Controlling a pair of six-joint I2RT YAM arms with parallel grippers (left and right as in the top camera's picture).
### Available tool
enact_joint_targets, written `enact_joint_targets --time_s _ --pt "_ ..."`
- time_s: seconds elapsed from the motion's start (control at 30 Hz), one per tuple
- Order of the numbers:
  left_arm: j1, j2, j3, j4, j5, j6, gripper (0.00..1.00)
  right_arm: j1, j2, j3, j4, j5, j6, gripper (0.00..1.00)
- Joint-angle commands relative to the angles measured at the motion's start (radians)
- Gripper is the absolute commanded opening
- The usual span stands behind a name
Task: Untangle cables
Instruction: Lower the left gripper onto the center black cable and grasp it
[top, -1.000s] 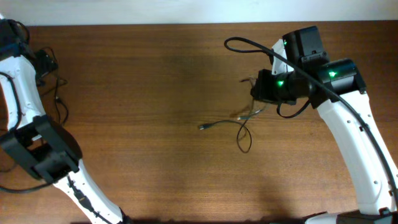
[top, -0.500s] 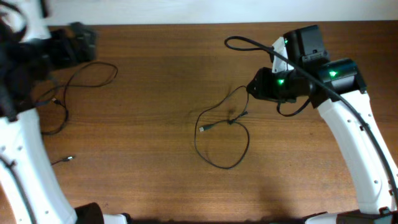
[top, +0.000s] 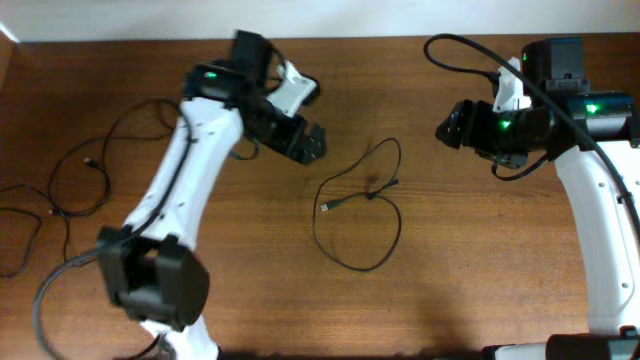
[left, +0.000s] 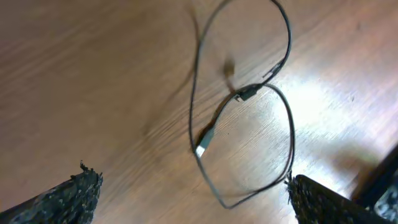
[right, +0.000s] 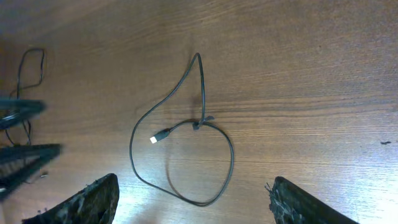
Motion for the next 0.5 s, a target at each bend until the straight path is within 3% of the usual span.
enact_joint_targets --time_s 0.0,0.1,0.27,0.37,0.47 --pt "-0.069 0.111 -0.016 -0.003 0.011 0.055 1.0 -0.004 0.002 0.006 -0.001 0.006 -0.011 0.78" --pt "-0.099 0.213 -0.017 -0.076 -0.042 -0.121 0.98 -0.004 0.002 0.006 -0.008 0.009 -0.011 0.78" --pt "-0.14 0.332 -0.02 -0.163 -0.03 -0.124 0.95 -0.004 0.003 0.006 -0.007 0.013 -0.019 0.78" --pt "-0.179 0.335 -0.02 -0.059 0.134 -0.124 0.91 -0.004 0.003 0.006 -0.007 0.018 -0.019 0.78" --pt "-0.261 0.335 -0.02 0.089 0.14 -0.124 0.86 -0.004 0.003 0.006 -0.008 0.017 -0.045 0.79"
